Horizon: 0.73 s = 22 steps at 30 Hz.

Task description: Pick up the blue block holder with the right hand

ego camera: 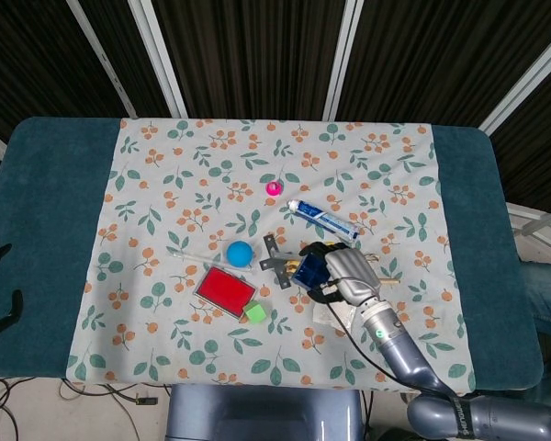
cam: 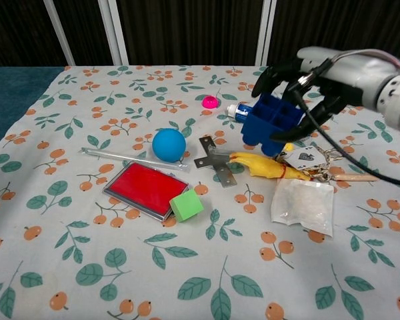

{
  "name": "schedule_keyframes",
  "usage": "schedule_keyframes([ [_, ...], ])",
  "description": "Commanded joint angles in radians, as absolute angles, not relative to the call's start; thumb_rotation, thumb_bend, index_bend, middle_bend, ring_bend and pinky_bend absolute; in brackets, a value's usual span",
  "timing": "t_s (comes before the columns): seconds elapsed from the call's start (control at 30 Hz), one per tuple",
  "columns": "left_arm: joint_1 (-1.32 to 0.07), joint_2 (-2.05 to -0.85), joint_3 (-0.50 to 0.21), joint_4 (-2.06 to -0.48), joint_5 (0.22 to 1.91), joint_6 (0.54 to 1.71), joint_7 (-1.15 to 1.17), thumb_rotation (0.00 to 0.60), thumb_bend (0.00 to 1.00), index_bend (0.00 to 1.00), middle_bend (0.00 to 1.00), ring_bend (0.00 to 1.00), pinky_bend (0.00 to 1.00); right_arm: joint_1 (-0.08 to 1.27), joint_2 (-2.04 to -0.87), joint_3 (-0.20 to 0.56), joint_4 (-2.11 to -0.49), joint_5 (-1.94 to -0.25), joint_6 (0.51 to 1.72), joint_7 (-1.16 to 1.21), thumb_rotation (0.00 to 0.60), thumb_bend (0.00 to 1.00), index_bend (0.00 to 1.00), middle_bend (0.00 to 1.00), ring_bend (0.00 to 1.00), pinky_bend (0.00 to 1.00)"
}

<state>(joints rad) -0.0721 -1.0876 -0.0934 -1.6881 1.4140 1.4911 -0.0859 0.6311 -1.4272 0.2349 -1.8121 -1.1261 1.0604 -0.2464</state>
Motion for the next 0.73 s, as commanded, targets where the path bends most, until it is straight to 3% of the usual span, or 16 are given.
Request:
schedule_keyframes([
  [0.03, -0.071, -1.089, -0.092, -1.687, 1.415, 1.492, -0.082, 0.6, 0.53, 0.08, 0.0, 0.03, 0.08, 0.605, -1.331, 0.259, -1.879, -1.158, 1.067, -0.179, 0.6, 0.36, 0.32, 0.38, 0.59, 0.32],
  [0.2, -0.067, -1.091, -0.091, -1.686, 1.415, 1.499, -0.08, 0.6, 0.53, 0.08, 0.0, 0.03, 0.08, 0.564, -1.215, 0.289, -1.945, -1.185, 1.068, -0.027, 0.6, 0.36, 0.32, 0.39, 0.6, 0.32],
  [0.33, -0.064, -1.091, -0.091, -1.686, 1.416, 1.504, -0.079, 0.6, 0.53, 0.08, 0.0, 0.03, 0.08, 0.512, -1.108, 0.323, -1.984, -1.225, 1.047, 0.236, 0.6, 0.36, 0.32, 0.39, 0.6, 0.32],
  [0.73, -0.06, -1.091, -0.089, -1.688, 1.417, 1.509, -0.071, 0.6, 0.53, 0.09, 0.0, 0.03, 0.08, 0.408, -0.871, 0.339, -1.895, -1.461, 1.042, 0.903, 0.6, 0.36, 0.32, 0.38, 0.6, 0.32],
])
